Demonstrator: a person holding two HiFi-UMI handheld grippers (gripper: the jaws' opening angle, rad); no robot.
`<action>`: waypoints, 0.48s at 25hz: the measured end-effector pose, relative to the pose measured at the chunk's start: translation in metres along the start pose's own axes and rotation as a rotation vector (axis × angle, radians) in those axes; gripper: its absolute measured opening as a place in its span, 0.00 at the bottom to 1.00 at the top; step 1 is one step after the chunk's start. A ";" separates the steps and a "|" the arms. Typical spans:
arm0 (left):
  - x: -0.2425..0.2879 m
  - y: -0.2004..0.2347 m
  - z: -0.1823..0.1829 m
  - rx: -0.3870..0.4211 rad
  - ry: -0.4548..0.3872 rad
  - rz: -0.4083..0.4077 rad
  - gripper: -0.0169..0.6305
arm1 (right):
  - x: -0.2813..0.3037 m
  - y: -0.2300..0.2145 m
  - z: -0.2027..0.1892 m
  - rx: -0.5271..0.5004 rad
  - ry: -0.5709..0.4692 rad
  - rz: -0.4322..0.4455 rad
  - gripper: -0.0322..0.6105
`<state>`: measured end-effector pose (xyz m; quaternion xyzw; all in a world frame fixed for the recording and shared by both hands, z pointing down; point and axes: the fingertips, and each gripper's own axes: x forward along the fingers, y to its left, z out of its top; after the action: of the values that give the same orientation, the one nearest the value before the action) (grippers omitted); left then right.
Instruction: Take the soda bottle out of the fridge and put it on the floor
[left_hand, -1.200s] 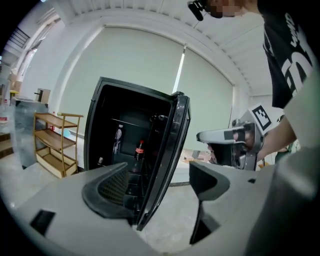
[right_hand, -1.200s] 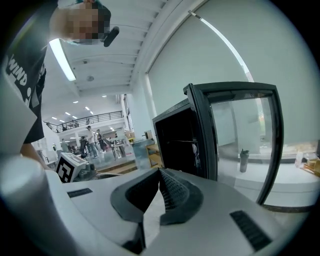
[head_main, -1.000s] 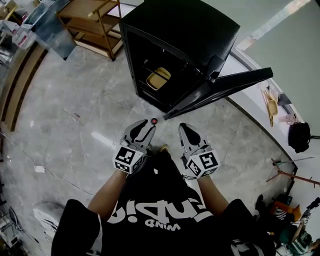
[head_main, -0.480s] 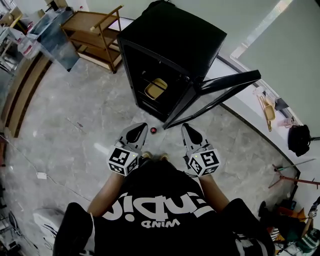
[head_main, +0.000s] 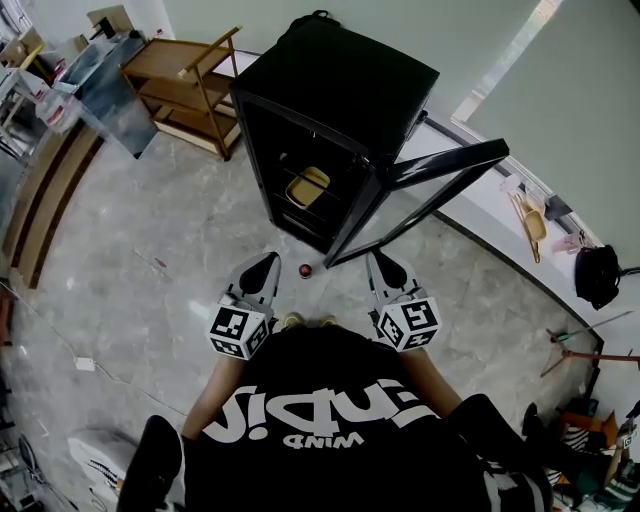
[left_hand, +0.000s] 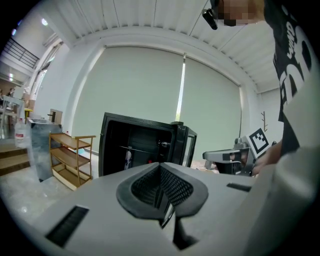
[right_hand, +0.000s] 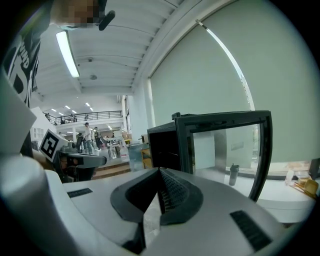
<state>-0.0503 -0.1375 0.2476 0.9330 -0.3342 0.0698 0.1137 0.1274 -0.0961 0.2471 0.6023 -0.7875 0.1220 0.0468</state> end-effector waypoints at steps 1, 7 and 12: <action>0.000 0.003 0.000 0.000 -0.003 0.014 0.04 | 0.001 0.000 0.000 -0.003 -0.002 -0.002 0.09; 0.001 0.013 0.002 -0.011 -0.021 0.062 0.04 | 0.002 -0.007 0.001 0.004 -0.012 -0.027 0.09; 0.003 0.015 0.002 -0.014 -0.023 0.070 0.04 | 0.005 -0.010 -0.001 0.018 -0.014 -0.032 0.09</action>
<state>-0.0582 -0.1511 0.2490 0.9207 -0.3685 0.0609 0.1137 0.1356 -0.1028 0.2508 0.6161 -0.7770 0.1239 0.0378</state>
